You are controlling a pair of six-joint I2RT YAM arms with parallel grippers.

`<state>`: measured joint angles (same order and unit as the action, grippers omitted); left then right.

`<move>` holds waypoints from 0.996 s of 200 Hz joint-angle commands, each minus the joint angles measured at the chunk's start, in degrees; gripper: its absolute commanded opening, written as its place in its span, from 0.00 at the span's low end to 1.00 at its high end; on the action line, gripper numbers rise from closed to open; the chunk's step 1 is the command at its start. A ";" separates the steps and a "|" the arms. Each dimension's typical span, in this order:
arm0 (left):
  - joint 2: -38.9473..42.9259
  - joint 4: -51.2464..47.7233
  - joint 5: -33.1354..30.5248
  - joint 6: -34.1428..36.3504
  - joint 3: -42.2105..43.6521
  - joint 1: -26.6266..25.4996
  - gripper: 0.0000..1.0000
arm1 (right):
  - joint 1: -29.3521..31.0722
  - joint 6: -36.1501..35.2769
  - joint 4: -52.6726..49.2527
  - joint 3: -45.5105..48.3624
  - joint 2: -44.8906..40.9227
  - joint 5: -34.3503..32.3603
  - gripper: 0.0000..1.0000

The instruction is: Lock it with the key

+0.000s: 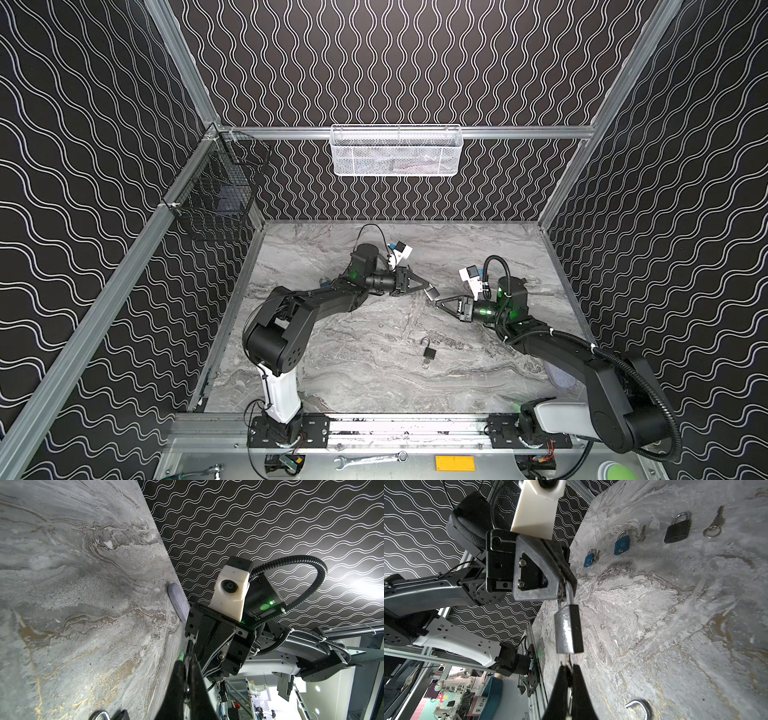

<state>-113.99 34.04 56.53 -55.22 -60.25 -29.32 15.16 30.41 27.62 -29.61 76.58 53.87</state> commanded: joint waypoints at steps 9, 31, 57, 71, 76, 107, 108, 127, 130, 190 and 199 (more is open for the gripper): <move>1.00 7.18 -9.95 -0.77 -0.80 1.47 0.00 | 0.00 -3.98 -11.57 -0.18 -0.37 2.83 0.00; 0.68 8.20 -9.42 -1.60 -0.65 1.46 0.00 | -0.69 -3.92 -12.53 -0.44 -0.72 1.21 0.00; 1.04 8.50 -9.80 -1.46 0.45 1.55 0.00 | -1.87 -1.83 -9.29 0.38 -1.74 2.11 0.00; 1.23 9.49 -10.08 -1.93 1.16 1.80 0.00 | -1.97 -1.65 -8.93 0.27 -2.13 2.62 0.00; 1.23 10.00 -10.16 -2.23 1.39 1.94 0.00 | -1.97 -1.60 -8.69 0.32 -2.13 3.25 0.00; 1.14 11.25 -10.14 -3.20 1.40 2.13 0.00 | -1.97 -2.28 -9.38 0.39 -1.74 3.89 0.00; 1.14 11.23 -10.09 -3.17 1.34 2.10 0.00 | -1.97 -2.28 -9.36 0.41 -1.74 3.88 0.00; 1.23 8.82 -9.69 -1.82 0.57 2.14 0.00 | -2.06 -2.12 -9.33 0.69 -1.74 3.26 0.00; 1.23 8.35 -9.68 -1.45 0.49 2.15 0.00 | -2.13 -2.14 -9.33 0.69 -1.83 3.10 0.00; -5.08 -9.52 -7.66 7.12 -9.67 2.11 0.00 | -5.93 -3.75 -14.28 0.50 -3.28 1.67 0.00; -7.09 -14.31 -7.67 9.57 -13.18 2.17 0.00 | -7.08 -3.64 -14.82 0.59 -3.19 1.70 0.00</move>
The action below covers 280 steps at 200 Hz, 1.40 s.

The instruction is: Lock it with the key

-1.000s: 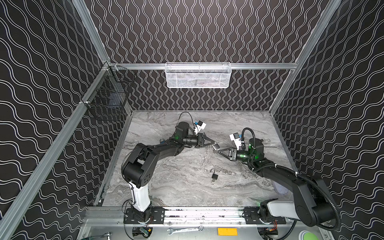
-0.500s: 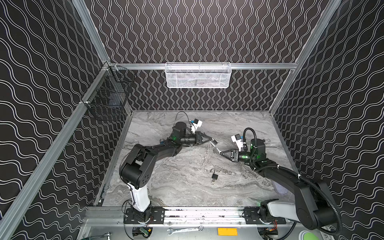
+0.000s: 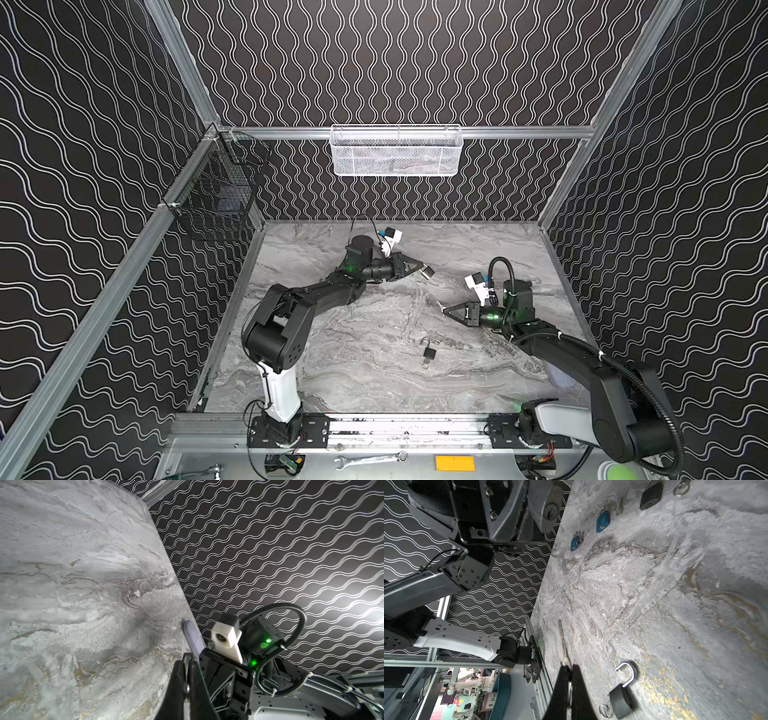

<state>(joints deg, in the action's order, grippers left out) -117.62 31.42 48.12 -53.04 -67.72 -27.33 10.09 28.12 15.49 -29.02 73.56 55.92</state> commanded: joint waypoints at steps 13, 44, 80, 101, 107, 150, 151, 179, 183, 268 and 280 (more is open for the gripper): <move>-6.71 -17.13 1.12 10.55 -10.56 0.21 0.00 | -3.80 -0.90 -3.14 0.06 0.22 0.29 0.00; -15.48 -34.45 0.17 20.69 -25.23 0.58 0.00 | -7.81 0.12 -4.38 -0.16 1.76 -0.30 0.00; -27.31 -51.52 0.86 28.10 -44.49 1.19 0.00 | -10.06 0.89 -5.37 -1.41 5.29 -1.52 0.00; -32.46 -57.07 0.66 30.07 -51.58 1.58 0.00 | -10.11 0.52 -6.81 -2.80 6.91 -3.51 0.00; -33.78 -58.35 0.40 30.50 -53.25 1.77 0.00 | -10.09 0.56 -6.85 -3.16 7.37 -3.55 0.00; -40.10 -62.67 0.35 31.92 -60.75 2.33 0.00 | -10.09 1.28 -6.89 -5.29 9.72 -4.09 0.00; -40.21 -62.69 0.33 31.93 -60.89 2.35 0.00 | -10.09 1.30 -6.88 -5.32 9.83 -4.08 0.00; -43.35 -63.72 1.64 31.26 -65.23 2.38 0.00 | -10.09 1.25 -7.23 -6.82 12.01 -5.35 0.00; -43.58 -63.49 1.79 30.88 -65.57 2.37 0.00 | -10.09 1.21 -7.41 -7.05 12.28 -5.71 0.00; -46.41 -64.35 -0.50 29.84 -71.39 1.78 0.00 | -9.91 0.82 -9.40 -12.49 19.19 -10.63 0.00; -47.10 -65.13 -0.91 29.85 -72.61 1.52 0.02 | -9.78 0.57 -9.62 -13.37 20.10 -10.66 0.00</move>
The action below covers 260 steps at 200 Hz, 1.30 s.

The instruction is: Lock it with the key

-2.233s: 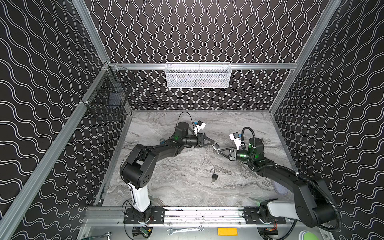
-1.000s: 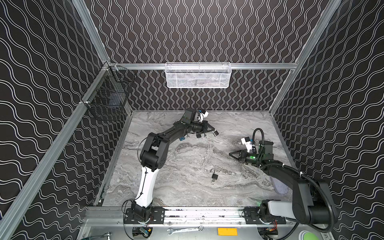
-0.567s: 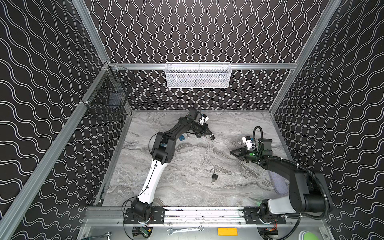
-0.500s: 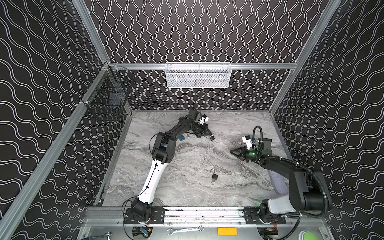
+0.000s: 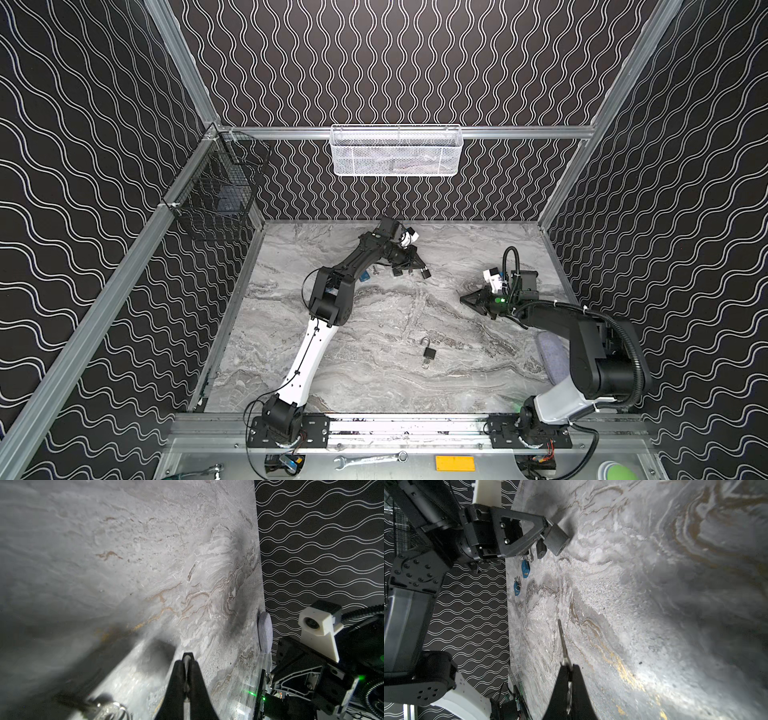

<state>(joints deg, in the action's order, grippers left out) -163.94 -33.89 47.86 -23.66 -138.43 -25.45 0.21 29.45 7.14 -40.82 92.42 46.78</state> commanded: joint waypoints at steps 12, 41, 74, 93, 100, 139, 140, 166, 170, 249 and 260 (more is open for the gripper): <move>-1.29 -0.06 -0.74 0.57 -2.63 -0.47 0.02 | 0.25 -0.75 -1.29 -2.26 2.04 -1.69 0.00; -2.10 0.70 -0.78 -0.34 -2.63 -0.83 0.03 | 0.67 -0.67 -1.19 -3.54 3.54 -2.13 0.00; -1.80 0.82 -2.37 0.04 -2.44 -1.29 0.04 | 0.76 -1.74 -2.28 -4.82 4.31 -3.14 0.00; -2.00 2.58 -2.12 -1.65 -2.83 -1.48 0.06 | 0.76 -2.27 -2.92 -5.66 5.32 -3.94 0.00; -2.16 2.99 -2.15 -2.16 -3.28 -1.66 0.07 | 0.73 -2.25 -2.76 -5.91 5.69 -4.14 0.00; -3.08 5.37 -1.80 -3.97 -3.82 -2.80 0.14 | 0.85 0.01 0.05 -7.01 8.61 -3.79 0.00; -3.11 5.44 -1.80 -3.96 -3.80 -2.82 0.14 | 0.85 0.05 0.10 -7.05 8.67 -3.84 0.00; -4.19 5.45 -2.09 -4.40 -4.17 -2.89 0.18 | 0.96 0.67 0.13 -8.00 9.27 -4.58 0.00; -4.28 5.48 -2.19 -4.38 -4.12 -2.88 0.18 | 1.02 0.68 0.24 -8.12 9.27 -4.72 0.00; -3.40 8.07 -3.82 -5.98 -3.58 -2.93 0.37 | 2.60 0.60 -1.28 -13.15 13.23 -7.20 0.00; -3.24 8.93 -3.80 -6.55 -3.45 -2.93 0.39 | 2.73 0.61 -1.36 -14.28 13.96 -7.49 0.00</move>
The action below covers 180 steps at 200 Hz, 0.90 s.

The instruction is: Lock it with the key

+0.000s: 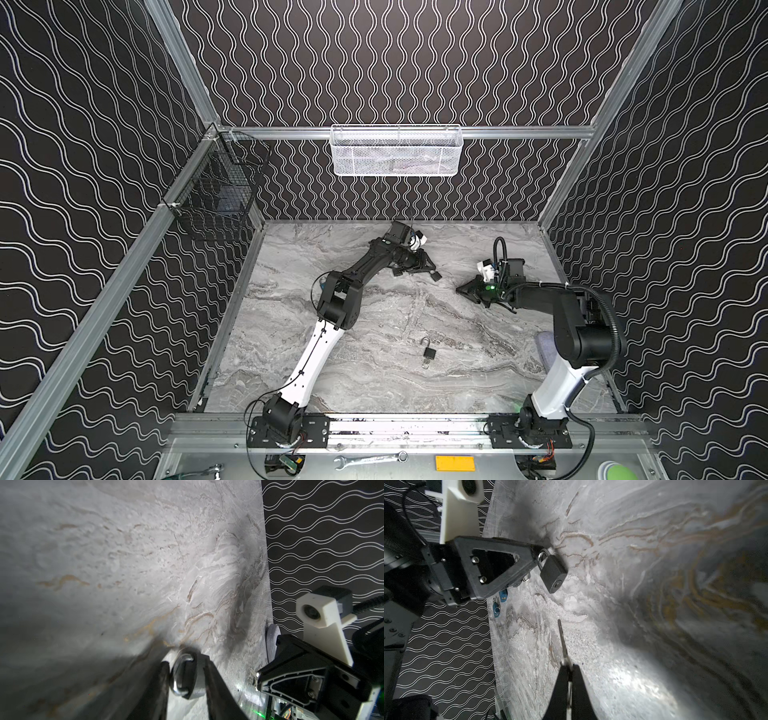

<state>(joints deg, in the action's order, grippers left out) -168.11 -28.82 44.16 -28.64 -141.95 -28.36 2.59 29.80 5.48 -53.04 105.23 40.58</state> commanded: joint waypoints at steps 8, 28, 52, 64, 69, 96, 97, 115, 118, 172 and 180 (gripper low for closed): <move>1.16 4.98 0.16 -2.22 0.42 0.05 0.41 | 0.31 0.30 0.07 -3.06 1.83 -1.42 0.00; 2.07 8.69 0.49 -4.20 2.09 -0.05 0.43 | 0.55 -0.18 -1.05 -6.60 4.52 -2.03 0.00; 3.76 11.67 -0.59 -5.48 4.03 -0.14 0.43 | 0.75 -0.95 -2.81 -10.47 8.17 -2.29 0.00; 4.71 12.25 -0.99 -5.55 4.53 -0.19 0.45 | 0.75 -1.21 -3.51 -12.19 9.44 -2.54 0.00; 5.11 12.37 -1.16 -5.46 4.73 -0.20 0.45 | 0.71 -1.42 -3.90 -12.93 9.99 -2.77 0.00; 8.59 14.12 -1.80 -5.33 7.90 0.00 0.45 | 0.84 -2.19 -6.34 -17.44 13.67 -3.03 0.00; 8.81 14.22 -1.80 -5.26 8.09 -0.01 0.46 | 0.84 -2.19 -6.39 -17.62 13.77 -2.99 0.00; 12.75 15.93 -2.11 -4.69 12.57 0.08 0.47 | 1.01 -2.52 -8.00 -20.14 15.67 -3.47 0.00; 13.60 16.30 -2.18 -4.47 13.39 0.13 0.47 | 1.08 -2.66 -8.28 -20.66 15.92 -3.49 0.00; 34.25 26.61 -8.62 -5.54 38.12 0.76 0.47 | 2.80 -3.19 -11.57 -24.48 18.60 -4.79 0.01; 37.21 28.36 -9.23 -5.93 41.72 0.92 0.47 | 3.07 -3.12 -11.65 -24.61 18.70 -5.00 0.05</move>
<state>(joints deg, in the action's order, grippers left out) -137.86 -9.23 38.39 -33.39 -107.68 -27.79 4.93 27.33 -3.95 -76.82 123.55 36.51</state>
